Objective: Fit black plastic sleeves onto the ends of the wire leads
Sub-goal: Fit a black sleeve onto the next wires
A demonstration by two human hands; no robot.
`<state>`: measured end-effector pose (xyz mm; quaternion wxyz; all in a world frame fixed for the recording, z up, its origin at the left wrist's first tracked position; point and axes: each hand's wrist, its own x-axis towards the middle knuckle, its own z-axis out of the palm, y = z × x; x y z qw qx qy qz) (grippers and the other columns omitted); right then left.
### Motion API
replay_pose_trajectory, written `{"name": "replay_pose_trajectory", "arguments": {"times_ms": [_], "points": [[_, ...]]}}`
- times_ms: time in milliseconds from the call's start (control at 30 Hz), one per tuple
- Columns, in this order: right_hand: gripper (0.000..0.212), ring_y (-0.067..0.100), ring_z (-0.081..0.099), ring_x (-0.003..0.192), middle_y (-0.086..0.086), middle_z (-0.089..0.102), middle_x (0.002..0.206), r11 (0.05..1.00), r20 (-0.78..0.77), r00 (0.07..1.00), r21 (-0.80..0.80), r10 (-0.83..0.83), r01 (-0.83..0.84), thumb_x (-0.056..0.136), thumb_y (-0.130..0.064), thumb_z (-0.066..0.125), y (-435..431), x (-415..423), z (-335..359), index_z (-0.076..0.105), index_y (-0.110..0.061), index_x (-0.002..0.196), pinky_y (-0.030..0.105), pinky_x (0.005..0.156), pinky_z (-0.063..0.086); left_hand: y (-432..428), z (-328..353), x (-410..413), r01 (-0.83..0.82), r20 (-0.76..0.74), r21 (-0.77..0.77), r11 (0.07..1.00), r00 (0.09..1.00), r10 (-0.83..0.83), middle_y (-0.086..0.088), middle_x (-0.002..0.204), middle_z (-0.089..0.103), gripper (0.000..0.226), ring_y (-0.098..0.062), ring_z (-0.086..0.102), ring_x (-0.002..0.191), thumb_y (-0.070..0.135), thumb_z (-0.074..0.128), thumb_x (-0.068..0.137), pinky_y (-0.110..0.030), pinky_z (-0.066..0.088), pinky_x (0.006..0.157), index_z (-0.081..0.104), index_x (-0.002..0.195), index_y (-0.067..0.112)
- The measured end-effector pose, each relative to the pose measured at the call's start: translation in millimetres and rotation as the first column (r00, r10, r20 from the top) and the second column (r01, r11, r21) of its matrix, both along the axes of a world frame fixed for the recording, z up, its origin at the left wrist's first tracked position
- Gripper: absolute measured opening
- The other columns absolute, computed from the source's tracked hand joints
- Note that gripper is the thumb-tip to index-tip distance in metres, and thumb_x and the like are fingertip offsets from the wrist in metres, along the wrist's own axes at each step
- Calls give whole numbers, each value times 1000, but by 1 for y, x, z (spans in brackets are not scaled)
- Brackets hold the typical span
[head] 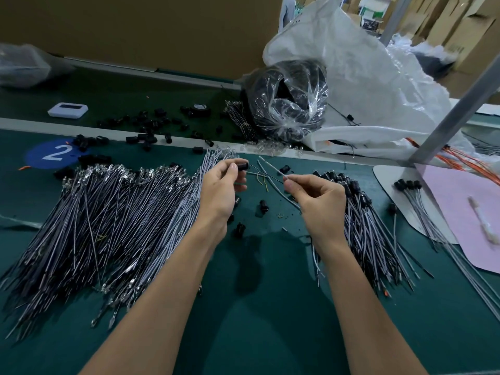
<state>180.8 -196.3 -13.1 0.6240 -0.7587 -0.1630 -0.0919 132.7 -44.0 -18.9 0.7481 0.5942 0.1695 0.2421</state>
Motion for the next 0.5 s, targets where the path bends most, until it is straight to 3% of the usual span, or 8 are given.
{"name": "replay_pose_trajectory", "arguments": {"times_ms": [100,500], "points": [[12,24,71,76,0,75,76,1000,26,999,-8,20,-19,81,-9,77,0,-1,1,78,-20,86,43,78,59,0,-1,1,-16,3,-9,1000,1000,16,4,78,61,29,-8,58,74,12,41,105,-21,52,71,67,95,16],[12,25,71,75,2,75,77,1000,55,998,-19,15,-14,81,-8,77,0,-1,2,77,-17,88,43,77,59,-4,0,-2,48,32,20,999,998,-49,3,79,62,29,-9,58,74,12,41,104,-21,51,71,68,94,18]]}}
